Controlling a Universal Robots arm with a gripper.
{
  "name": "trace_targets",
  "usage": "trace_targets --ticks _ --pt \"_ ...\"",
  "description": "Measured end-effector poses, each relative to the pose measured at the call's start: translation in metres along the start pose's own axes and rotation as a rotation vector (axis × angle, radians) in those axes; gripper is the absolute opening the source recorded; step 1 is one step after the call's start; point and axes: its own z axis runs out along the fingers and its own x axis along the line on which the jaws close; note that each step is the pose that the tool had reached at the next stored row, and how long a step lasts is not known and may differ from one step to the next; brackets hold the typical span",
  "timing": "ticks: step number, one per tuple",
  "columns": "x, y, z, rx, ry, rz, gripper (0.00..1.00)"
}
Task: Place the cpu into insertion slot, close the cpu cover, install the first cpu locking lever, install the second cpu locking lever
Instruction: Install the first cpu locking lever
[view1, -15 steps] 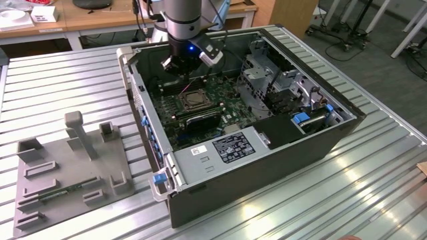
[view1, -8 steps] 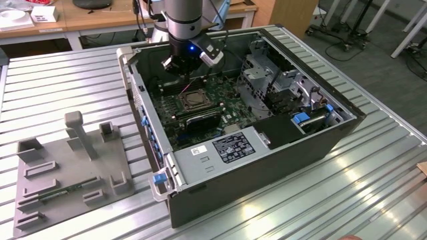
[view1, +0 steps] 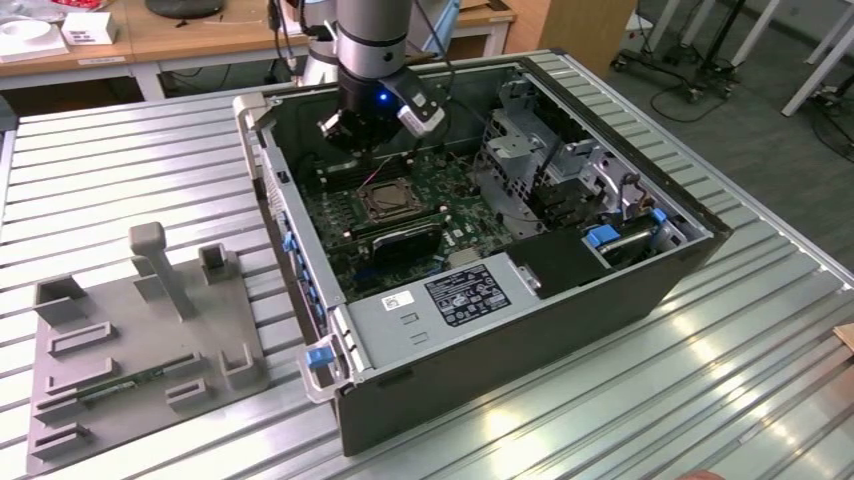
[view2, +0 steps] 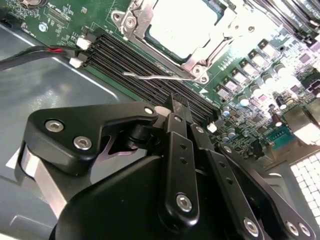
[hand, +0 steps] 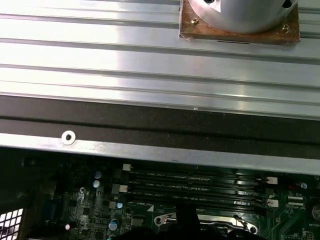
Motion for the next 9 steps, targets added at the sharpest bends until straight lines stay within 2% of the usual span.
trace_targets --ticks 9 --pt "-0.0034 -0.0002 0.0002 -0.0004 0.0109 0.019 0.1"
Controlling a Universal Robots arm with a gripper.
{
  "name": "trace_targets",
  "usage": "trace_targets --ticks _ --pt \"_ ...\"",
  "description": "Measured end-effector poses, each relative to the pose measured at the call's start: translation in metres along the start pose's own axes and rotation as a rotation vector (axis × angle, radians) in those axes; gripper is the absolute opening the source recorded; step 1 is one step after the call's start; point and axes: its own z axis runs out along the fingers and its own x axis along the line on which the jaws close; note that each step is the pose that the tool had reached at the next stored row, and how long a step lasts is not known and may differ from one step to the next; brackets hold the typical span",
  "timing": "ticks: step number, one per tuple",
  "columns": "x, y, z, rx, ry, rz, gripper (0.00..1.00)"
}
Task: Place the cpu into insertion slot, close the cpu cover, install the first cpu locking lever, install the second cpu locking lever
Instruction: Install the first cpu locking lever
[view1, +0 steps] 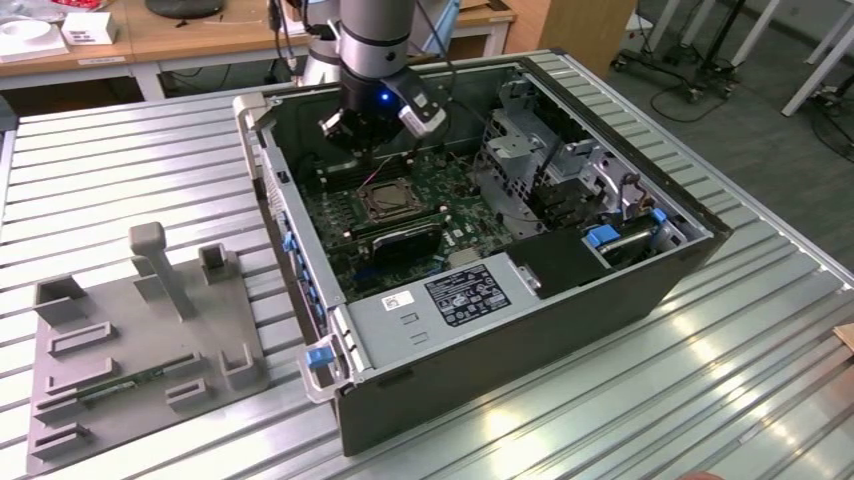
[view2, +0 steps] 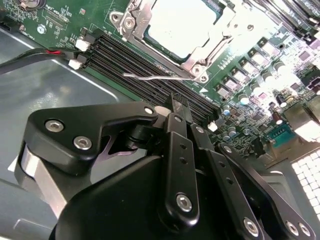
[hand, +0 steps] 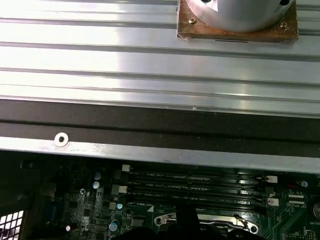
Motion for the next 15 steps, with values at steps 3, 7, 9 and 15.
trace_targets --ticks 3,7,9,15 --pt "-0.0039 -0.0003 0.0002 -0.0002 0.0032 0.004 0.1" --pt "-0.0089 -0.0008 0.0012 -0.0002 0.0037 0.008 0.1" --pt "-0.0105 -0.001 0.0022 -0.0001 0.0032 0.011 0.1" --pt "-0.0123 -0.0016 0.0046 -0.0002 0.0022 0.015 0.1"
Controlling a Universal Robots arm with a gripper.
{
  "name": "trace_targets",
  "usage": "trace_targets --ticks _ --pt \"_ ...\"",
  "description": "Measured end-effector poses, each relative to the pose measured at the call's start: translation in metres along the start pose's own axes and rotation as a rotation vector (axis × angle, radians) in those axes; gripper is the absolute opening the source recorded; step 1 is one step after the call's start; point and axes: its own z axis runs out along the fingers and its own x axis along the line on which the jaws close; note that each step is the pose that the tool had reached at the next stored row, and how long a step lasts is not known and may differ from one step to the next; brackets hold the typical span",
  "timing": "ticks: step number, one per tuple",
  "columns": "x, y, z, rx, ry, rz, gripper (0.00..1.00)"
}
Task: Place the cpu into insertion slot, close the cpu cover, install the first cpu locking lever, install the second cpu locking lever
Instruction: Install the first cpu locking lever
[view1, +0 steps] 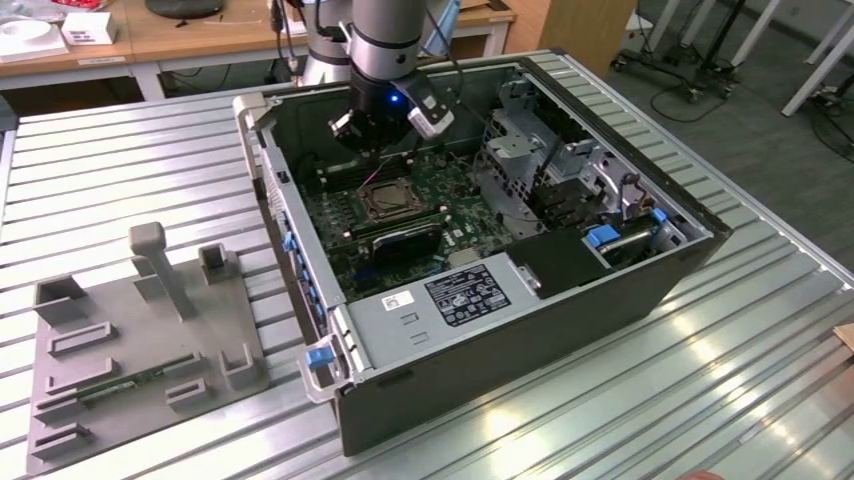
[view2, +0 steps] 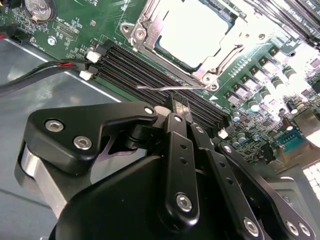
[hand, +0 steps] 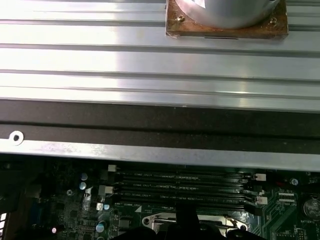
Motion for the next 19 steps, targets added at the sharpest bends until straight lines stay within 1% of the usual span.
trace_targets --ticks 4,9,11,15,19 --pt "-0.0003 -0.0005 0.0023 -0.0002 -0.0001 0.001 0.1" --pt "-0.0004 -0.0006 0.0029 -0.0006 -0.0003 0.001 0.1" --pt "-0.0004 -0.0009 0.0044 -0.0013 -0.0025 0.0 0.1" --pt "-0.0003 -0.0015 0.0067 -0.0035 -0.0103 -0.002 0.1" --pt "-0.0003 -0.0016 0.0075 -0.0042 -0.0114 -0.002 0.1"
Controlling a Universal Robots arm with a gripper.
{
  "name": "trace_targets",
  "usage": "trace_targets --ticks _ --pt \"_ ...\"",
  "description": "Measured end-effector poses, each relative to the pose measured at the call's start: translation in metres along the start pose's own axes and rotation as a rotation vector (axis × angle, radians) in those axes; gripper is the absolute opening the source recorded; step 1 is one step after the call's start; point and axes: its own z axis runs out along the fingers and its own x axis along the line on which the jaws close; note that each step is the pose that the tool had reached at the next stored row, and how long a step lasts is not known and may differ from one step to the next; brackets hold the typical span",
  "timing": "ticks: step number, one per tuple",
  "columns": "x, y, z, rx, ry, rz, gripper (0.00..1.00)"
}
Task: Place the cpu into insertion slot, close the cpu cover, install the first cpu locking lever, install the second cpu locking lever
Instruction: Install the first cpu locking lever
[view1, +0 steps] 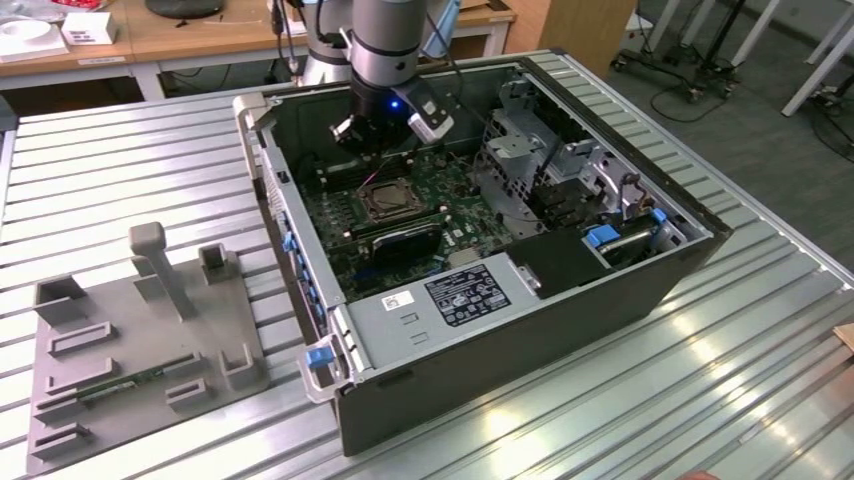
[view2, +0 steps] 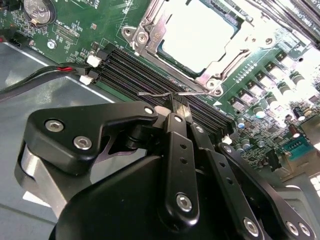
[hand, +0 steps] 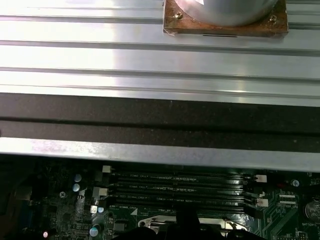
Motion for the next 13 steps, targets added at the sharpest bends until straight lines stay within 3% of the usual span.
trace_targets --ticks 13 --pt "-0.0002 -0.0015 0.0065 0.0006 -0.0082 -0.003 0.1"
